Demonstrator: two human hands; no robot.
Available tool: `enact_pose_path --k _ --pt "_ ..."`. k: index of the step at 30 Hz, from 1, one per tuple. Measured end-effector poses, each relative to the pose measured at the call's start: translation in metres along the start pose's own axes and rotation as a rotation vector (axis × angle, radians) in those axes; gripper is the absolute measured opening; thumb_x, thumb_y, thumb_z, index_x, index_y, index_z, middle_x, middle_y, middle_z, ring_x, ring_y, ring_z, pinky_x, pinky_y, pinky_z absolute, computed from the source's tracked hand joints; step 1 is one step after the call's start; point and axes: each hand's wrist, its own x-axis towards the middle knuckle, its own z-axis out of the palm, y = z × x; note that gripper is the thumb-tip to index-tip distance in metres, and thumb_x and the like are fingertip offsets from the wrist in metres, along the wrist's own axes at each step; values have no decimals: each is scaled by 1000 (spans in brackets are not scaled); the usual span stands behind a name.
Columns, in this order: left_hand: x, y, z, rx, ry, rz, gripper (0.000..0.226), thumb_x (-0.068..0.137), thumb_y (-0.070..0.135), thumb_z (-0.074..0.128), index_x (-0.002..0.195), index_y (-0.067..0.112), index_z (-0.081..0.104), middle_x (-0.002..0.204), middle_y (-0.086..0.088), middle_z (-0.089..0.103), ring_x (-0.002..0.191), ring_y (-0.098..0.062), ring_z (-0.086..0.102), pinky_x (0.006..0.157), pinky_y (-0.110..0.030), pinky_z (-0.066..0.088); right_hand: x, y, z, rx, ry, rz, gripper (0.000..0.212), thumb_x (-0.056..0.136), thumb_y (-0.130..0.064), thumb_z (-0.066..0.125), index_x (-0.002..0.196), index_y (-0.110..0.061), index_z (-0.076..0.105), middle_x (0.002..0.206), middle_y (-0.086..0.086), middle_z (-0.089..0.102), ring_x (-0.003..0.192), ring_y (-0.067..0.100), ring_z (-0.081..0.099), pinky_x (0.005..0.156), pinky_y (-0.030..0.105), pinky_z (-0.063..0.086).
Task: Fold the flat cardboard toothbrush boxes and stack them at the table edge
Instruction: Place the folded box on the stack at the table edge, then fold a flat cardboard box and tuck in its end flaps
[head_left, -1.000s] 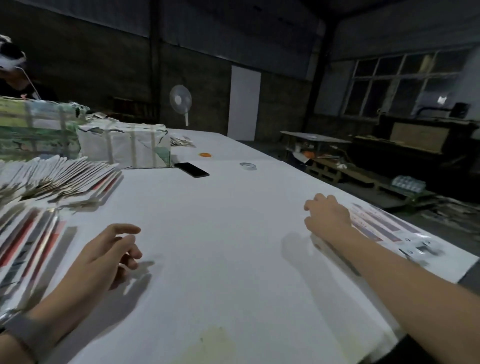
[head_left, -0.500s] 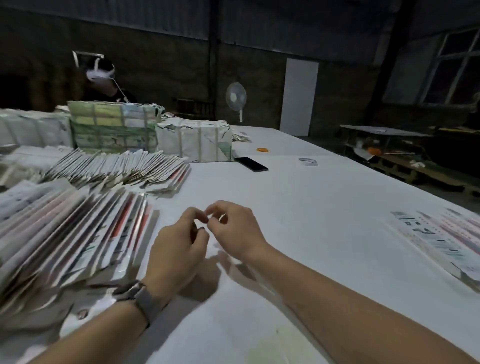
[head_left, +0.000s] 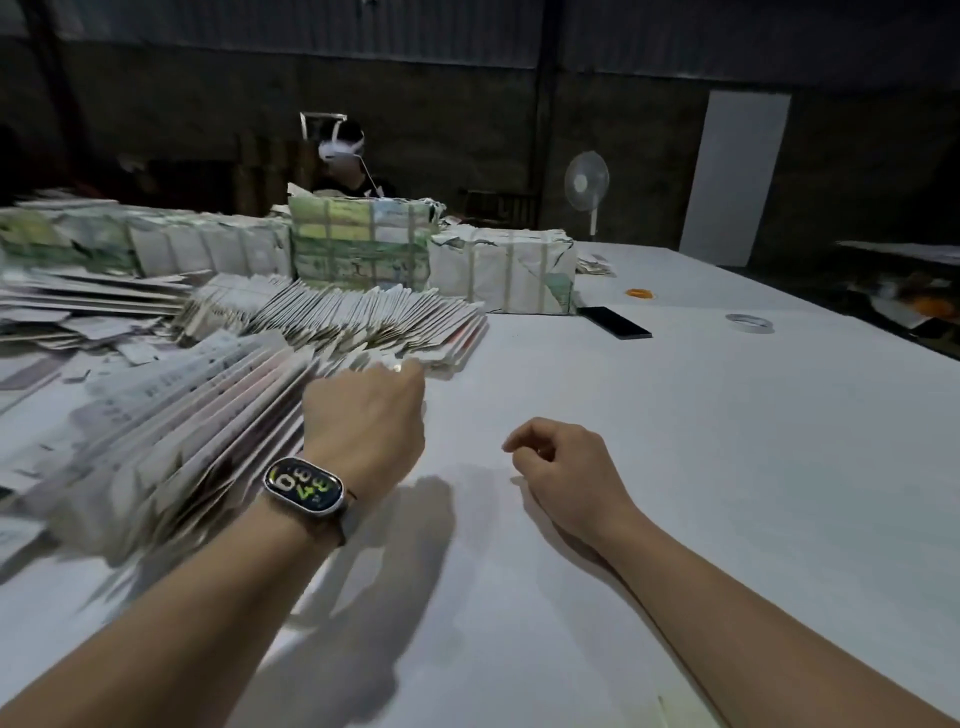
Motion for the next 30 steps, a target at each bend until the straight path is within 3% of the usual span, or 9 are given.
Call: enact_pose_path --k 3,6,9,13,16,19,23,27,30 --pt "5 -22 -2 16 -54 -45 13 95 30 48 100 25 38 98 -6 66 93 -34 67 51 -29 22 1 1 1 -12 -2 -5 27 86 -13 59 74 -36 65 58 -25 62 63 -5 58 61 13 41" --pt "7 -33 4 47 -145 -76 15 95 20 47 100 22 32 87 -3 57 86 -34 60 53 -29 25 1 0 2 -16 -12 -5 26 87 -14 58 74 -36 65 57 -28 60 60 -5 57 59 17 40" --pt "9 -34 6 72 -158 -87 21 94 17 46 113 23 39 77 2 43 79 -31 54 51 -28 23 0 0 2 -13 -20 -3 27 87 -13 57 75 -36 65 56 -27 59 56 -5 57 59 21 38" --pt "5 -23 7 113 -167 -34 36 90 16 47 124 25 46 119 -1 63 114 -30 60 70 -32 33 0 0 2 -22 -26 6 26 87 -14 57 76 -35 65 54 -27 58 54 -3 55 58 21 38" --pt "0 -16 11 144 -183 -12 36 94 14 44 129 17 50 124 -4 65 119 -30 60 73 -33 33 0 -1 2 -17 -29 10 26 88 -13 57 76 -35 66 53 -26 58 52 -3 54 58 22 38" --pt "-3 -15 11 111 -148 15 39 94 10 45 132 18 44 110 -4 65 110 -32 65 68 -31 34 -1 -2 2 -7 -31 10 26 88 -12 56 77 -32 67 54 -26 58 52 -5 55 58 23 37" --pt "-6 -10 2 24 -52 44 26 93 7 48 115 20 48 82 0 45 90 -33 64 59 -31 32 -1 -2 2 -7 -28 5 25 88 -11 56 77 -31 67 54 -26 58 52 -4 55 58 22 38" --pt "-6 -9 -7 -33 53 60 22 89 3 48 104 19 46 68 3 31 67 -31 41 51 -32 24 0 -2 3 -3 -17 9 27 87 -12 57 74 -34 66 54 -26 58 53 -1 53 58 21 38" --pt "-3 -7 -13 -99 117 54 26 91 4 49 113 19 51 72 0 47 69 -33 52 54 -33 32 -1 -2 3 11 -15 6 28 87 -11 57 73 -34 66 54 -26 58 52 -4 56 60 24 42"
